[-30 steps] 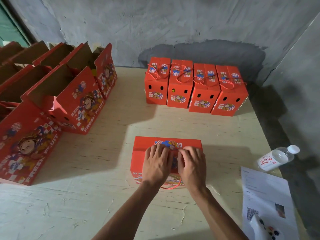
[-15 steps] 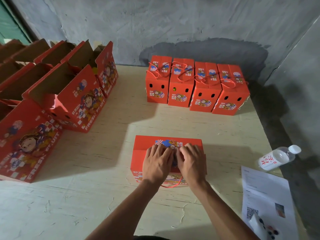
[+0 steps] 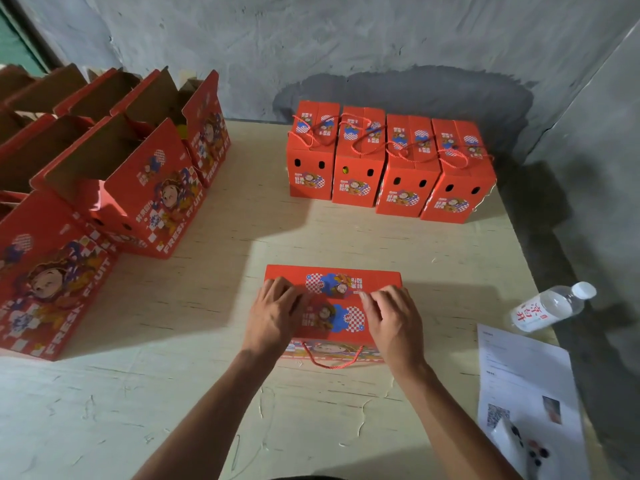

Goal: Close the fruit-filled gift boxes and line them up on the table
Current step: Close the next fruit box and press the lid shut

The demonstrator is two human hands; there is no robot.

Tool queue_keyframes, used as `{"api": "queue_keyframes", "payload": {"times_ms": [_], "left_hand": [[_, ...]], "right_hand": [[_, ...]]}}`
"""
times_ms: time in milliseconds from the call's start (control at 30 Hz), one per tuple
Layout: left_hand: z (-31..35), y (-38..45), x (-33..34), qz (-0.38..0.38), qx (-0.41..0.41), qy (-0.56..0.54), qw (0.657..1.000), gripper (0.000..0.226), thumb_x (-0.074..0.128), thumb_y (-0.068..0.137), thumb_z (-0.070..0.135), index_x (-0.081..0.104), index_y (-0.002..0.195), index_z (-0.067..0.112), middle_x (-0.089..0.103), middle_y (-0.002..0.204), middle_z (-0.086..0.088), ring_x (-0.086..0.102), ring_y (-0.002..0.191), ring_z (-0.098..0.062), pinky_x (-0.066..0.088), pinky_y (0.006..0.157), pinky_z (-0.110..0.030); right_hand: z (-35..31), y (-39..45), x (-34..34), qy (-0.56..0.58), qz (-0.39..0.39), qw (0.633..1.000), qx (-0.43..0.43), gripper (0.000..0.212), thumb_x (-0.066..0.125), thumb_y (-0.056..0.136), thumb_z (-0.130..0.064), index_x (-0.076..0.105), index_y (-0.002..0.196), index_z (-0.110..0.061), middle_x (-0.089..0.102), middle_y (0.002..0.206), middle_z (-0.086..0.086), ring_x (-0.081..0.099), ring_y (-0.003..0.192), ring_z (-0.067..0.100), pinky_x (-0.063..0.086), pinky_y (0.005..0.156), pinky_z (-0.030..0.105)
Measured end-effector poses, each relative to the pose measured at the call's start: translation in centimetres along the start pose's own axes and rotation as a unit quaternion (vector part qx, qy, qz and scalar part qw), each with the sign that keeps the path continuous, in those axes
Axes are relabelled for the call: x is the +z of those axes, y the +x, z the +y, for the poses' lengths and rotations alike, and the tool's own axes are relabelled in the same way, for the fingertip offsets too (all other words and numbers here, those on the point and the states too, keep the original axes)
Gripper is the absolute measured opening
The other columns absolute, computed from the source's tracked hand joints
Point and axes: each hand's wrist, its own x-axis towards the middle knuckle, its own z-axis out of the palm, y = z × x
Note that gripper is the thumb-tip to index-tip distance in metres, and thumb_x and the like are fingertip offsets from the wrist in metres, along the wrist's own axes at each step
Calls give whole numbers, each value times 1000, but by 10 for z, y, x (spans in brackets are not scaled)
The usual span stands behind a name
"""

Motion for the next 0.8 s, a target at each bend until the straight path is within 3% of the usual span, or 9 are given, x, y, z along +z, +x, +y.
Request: {"api": "queue_keyframes", "payload": {"times_ms": [333, 500, 700, 800], "left_hand": [[13, 16, 3, -18, -113, 39, 993, 22, 62, 101, 19, 62, 82, 8, 63, 82, -9, 54, 79, -33, 47, 69, -43], [14, 25, 8, -57, -149, 49, 986, 33, 44, 107, 34, 56, 86, 12, 64, 86, -8, 52, 82, -29, 43, 75, -42], [16, 24, 8, -49, -155, 86, 983, 23, 31, 107, 32, 48, 99, 19, 51, 101, 0, 46, 94, -23, 35, 84, -40], [17, 19, 7, -43, -139, 86, 986, 27, 37, 107, 34, 47, 89, 17, 54, 93, -1, 47, 87, -26, 38, 81, -41]], "right_hand": [[-14, 15, 4, -52, -3, 997, 55, 27, 59, 104, -18, 61, 80, -6, 59, 80, 9, 59, 70, 28, 53, 61, 42], [-16, 24, 8, -86, -35, 993, 66, 25, 59, 104, -18, 62, 83, -5, 61, 83, 10, 60, 72, 29, 54, 61, 42], [-16, 24, 10, -134, -61, 987, 64, 22, 60, 104, -21, 61, 86, -8, 63, 83, 9, 61, 73, 29, 52, 63, 41], [-15, 21, 8, -123, -51, 989, 63, 23, 62, 103, -22, 62, 84, -9, 66, 78, 9, 62, 71, 28, 51, 64, 39]]}}
